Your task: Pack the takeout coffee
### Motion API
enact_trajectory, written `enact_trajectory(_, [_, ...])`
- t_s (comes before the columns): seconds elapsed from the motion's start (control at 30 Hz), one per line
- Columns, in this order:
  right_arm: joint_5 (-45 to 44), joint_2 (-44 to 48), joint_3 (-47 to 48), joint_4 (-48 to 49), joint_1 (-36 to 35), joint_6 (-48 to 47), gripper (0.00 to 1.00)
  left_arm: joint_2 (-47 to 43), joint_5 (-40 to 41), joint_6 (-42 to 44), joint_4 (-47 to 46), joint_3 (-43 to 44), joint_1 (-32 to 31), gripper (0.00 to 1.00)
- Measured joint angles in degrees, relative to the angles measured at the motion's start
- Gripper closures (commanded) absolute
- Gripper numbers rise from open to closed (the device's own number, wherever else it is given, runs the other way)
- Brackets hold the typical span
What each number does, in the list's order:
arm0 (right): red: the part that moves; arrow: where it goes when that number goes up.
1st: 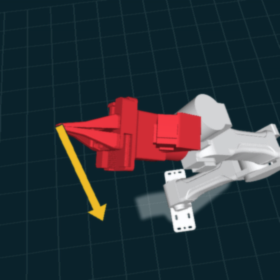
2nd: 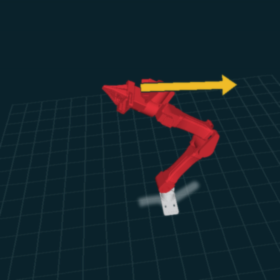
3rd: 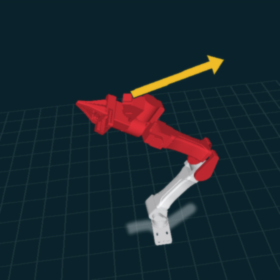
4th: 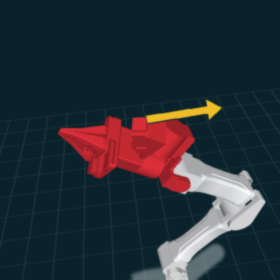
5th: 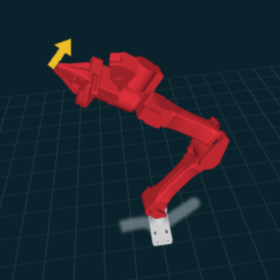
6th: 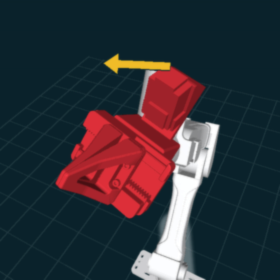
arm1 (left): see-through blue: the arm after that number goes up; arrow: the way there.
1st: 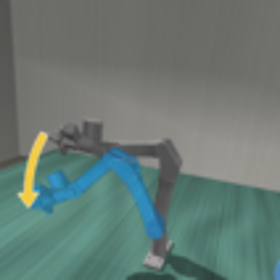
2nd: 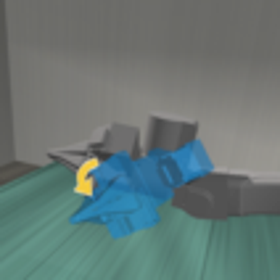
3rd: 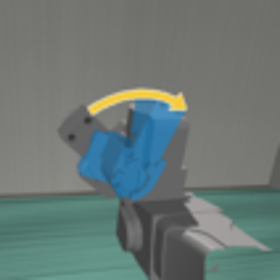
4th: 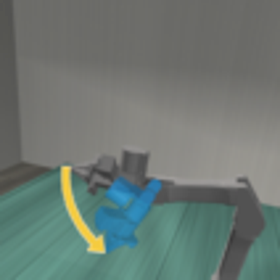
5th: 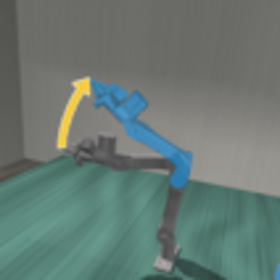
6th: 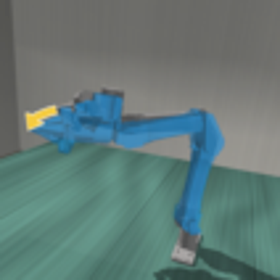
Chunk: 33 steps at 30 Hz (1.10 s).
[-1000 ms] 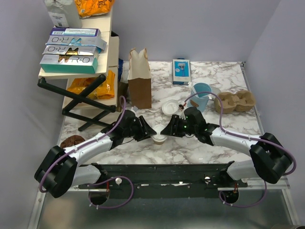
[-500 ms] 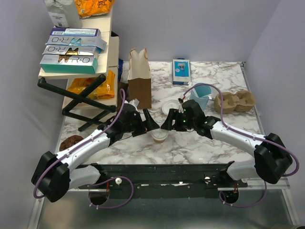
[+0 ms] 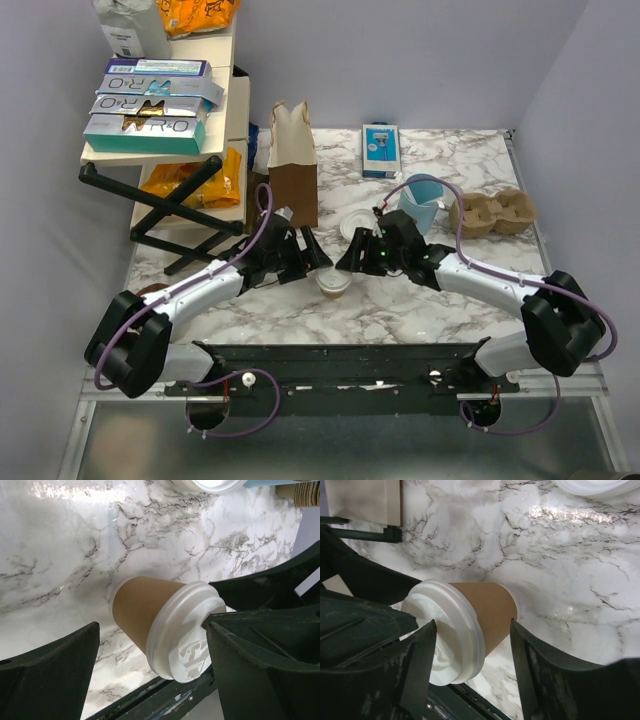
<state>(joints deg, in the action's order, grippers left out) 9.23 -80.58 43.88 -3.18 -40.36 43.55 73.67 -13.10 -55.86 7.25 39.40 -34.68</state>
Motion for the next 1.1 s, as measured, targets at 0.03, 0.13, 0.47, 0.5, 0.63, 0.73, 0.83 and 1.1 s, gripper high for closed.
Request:
enact_trajectory(0.03, [0.0,-0.1,-0.1,0.6,0.0,0.2,0.40,0.6,-0.3,-0.3,-0.8,-0.1,0.1,0.13])
enact_trajectory(0.13, [0.3,-0.4,-0.7,2.4,0.0,1.0,0.47,3.0,-0.9,-1.4,-3.4,-0.5,0.2,0.21])
enact_trajectory(0.47, [1.1,-1.4,-2.6,8.2,0.5,2.9,0.63,4.2,-2.1,-6.5,-10.8,-2.8,0.6,0.58])
enact_trajectory(0.5, [1.1,-1.6,-2.8,8.8,0.7,2.9,0.63,4.2,-2.1,-6.8,-11.5,-2.9,0.7,0.60])
enact_trajectory(0.63, [1.1,-2.1,-3.9,11.4,1.2,3.7,0.68,4.4,-2.1,-8.1,-14.3,-4.6,1.2,0.67])
enact_trajectory(0.73, [1.1,-2.2,-5.0,13.3,1.4,4.4,0.68,4.4,-2.4,-9.2,-17.5,-6.5,1.3,0.67])
enact_trajectory(0.83, [1.3,-1.7,-6.7,15.8,1.4,4.5,0.68,4.2,-2.5,-9.8,-20.0,-8.3,1.2,0.67])
enact_trajectory(1.1, [2.5,1.3,-9.7,18.0,1.5,1.4,0.67,2.8,-1.4,-9.7,-21.1,-9.2,-1.7,0.48])
